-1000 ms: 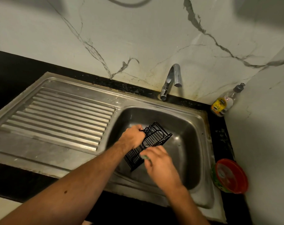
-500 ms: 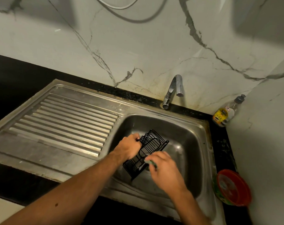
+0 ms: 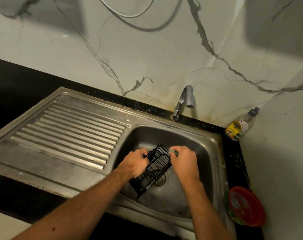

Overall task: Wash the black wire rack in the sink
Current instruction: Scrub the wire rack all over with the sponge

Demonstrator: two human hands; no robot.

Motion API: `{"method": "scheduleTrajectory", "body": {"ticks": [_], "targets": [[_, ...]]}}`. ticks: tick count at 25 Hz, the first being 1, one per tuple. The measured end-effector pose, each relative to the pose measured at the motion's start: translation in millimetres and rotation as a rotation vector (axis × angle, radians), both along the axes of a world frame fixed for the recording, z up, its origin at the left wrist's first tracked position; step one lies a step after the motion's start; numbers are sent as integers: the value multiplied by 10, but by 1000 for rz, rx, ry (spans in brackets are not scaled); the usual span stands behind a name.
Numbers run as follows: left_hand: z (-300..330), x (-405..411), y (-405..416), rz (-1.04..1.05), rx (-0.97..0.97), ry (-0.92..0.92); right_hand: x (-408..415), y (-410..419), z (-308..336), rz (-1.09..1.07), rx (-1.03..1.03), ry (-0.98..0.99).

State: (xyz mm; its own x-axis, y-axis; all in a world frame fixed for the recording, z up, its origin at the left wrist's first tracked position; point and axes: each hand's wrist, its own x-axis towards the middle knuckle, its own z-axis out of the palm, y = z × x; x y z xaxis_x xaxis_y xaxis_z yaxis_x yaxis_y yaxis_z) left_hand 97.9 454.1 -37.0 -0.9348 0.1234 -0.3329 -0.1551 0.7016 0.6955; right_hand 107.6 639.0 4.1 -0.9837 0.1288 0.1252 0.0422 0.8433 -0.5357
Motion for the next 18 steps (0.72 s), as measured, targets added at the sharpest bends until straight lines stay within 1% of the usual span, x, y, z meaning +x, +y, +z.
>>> {"method": "scheduleTrajectory", "body": {"ticks": [1, 4, 6, 8, 9, 11, 13, 14, 17, 18], "targets": [[15, 33, 23, -11, -11, 15, -50, -44, 38, 26, 25, -16], [12, 105, 103, -40, -33, 58, 2, -248, 73, 212, 96, -38], [-14, 110, 110, -43, 10, 72, 172, -281, 16, 279, 112, 7], [-17, 113, 86, -14, 65, 77, 226, -157, -49, 223, 108, 57], [-18, 116, 77, 2, 79, 80, 191, -60, -75, 169, 116, 40], [-12, 135, 85, 6, 68, 83, 138, 71, -79, 77, 125, -25], [-3, 146, 96, 1, 45, 90, 175, 31, -87, 67, 112, -8], [10, 142, 97, 0, 40, 95, 233, -58, -95, 102, 106, 10], [19, 106, 75, 21, 36, 80, 517, -365, -162, 317, 154, 16], [3, 91, 57, 33, 38, 70, 555, -393, -176, 358, 157, 18]]}}
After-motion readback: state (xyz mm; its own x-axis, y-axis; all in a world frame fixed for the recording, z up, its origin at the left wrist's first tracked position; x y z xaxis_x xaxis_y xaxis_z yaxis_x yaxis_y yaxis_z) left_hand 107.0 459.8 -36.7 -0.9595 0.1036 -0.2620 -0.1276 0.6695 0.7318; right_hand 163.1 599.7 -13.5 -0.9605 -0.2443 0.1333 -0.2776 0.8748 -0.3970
